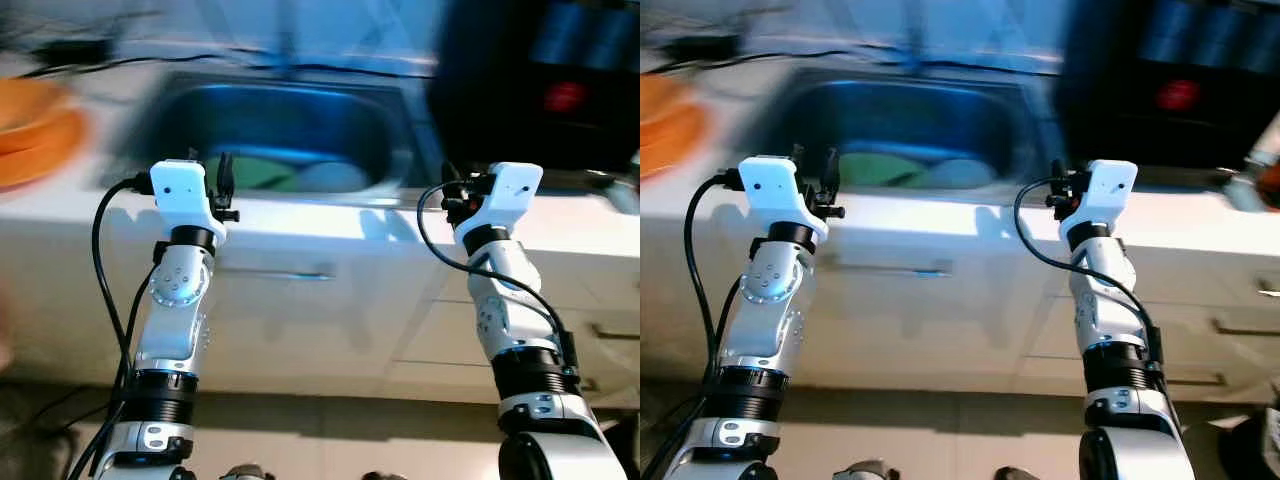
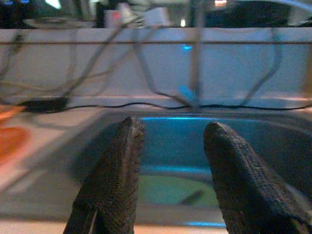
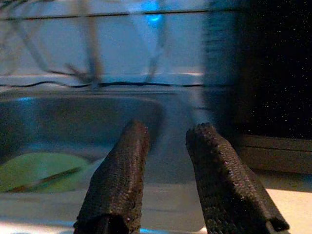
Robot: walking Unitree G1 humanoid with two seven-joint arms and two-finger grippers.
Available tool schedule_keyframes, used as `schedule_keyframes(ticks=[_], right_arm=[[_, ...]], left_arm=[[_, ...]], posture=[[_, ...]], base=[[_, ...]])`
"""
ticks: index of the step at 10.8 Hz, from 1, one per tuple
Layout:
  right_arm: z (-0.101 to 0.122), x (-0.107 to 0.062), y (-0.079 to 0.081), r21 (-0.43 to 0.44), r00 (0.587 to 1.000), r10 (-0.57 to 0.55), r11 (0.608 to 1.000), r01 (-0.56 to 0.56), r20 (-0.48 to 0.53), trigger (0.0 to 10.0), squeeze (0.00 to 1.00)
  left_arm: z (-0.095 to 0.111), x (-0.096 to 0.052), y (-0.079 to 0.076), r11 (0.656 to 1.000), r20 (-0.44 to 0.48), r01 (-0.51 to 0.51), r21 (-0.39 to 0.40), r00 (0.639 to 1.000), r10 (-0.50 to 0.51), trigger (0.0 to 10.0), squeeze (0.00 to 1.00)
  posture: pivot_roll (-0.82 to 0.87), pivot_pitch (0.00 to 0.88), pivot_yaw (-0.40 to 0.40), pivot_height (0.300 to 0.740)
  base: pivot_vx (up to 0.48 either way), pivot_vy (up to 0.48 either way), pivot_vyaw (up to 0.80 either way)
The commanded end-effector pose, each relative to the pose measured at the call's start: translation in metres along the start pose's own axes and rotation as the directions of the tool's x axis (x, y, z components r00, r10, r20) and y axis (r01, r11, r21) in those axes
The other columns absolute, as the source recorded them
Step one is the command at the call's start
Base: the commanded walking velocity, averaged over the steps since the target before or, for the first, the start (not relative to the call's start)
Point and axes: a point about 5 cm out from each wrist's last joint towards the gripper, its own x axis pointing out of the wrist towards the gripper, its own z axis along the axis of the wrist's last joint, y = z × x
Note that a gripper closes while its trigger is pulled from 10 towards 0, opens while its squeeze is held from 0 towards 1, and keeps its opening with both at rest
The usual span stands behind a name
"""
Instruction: Kitchen organization
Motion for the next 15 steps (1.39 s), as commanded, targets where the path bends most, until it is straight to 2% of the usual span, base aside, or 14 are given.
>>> schedule_keyframes(ticks=[1, 6, 11, 15], right_arm=[[-0.0020, -0.0013, -0.0015, 0.013, 1.000, -0.003, 1.000, 0.003, -0.012, 10.0, 0.00], [-0.0035, -0.0021, -0.0012, 0.016, 1.000, -0.004, 1.000, 0.004, -0.017, 10.0, 0.00], [-0.0024, -0.0015, 0.0000, 0.020, 1.000, -0.001, 1.000, 0.001, -0.012, 10.0, 0.00], [-0.0008, 0.0003, 0.0030, 0.035, 1.000, 0.016, 0.999, -0.016, -0.004, 10.0, 0.00]], left_arm=[[0.0005, 0.0003, 0.0010, 1.000, -0.005, 0.001, 0.001, 1.000, -0.001, 10.0, 0.00], [0.0005, 0.0015, 0.0005, 1.000, -0.009, 0.008, 0.011, 1.000, -0.008, 10.0, 0.00], [0.0021, 0.0017, -0.0030, 1.000, -0.001, 0.025, 0.013, 1.000, -0.025, 10.0, 0.00], [0.0023, 0.0033, -0.0027, 0.999, -0.001, 0.026, 0.030, 1.000, -0.026, 10.0, 0.00]], posture=[[0.05, 0.079, -0.033, 0.740], [0.05, 0.080, -0.031, 0.740], [0.05, 0.080, -0.030, 0.740], [0.05, 0.074, -0.030, 0.740]], base=[[0.000, 0.480, 0.00], [0.000, 0.462, 0.00], [0.000, 0.000, 0.00], [0.469, 0.000, -0.16]])
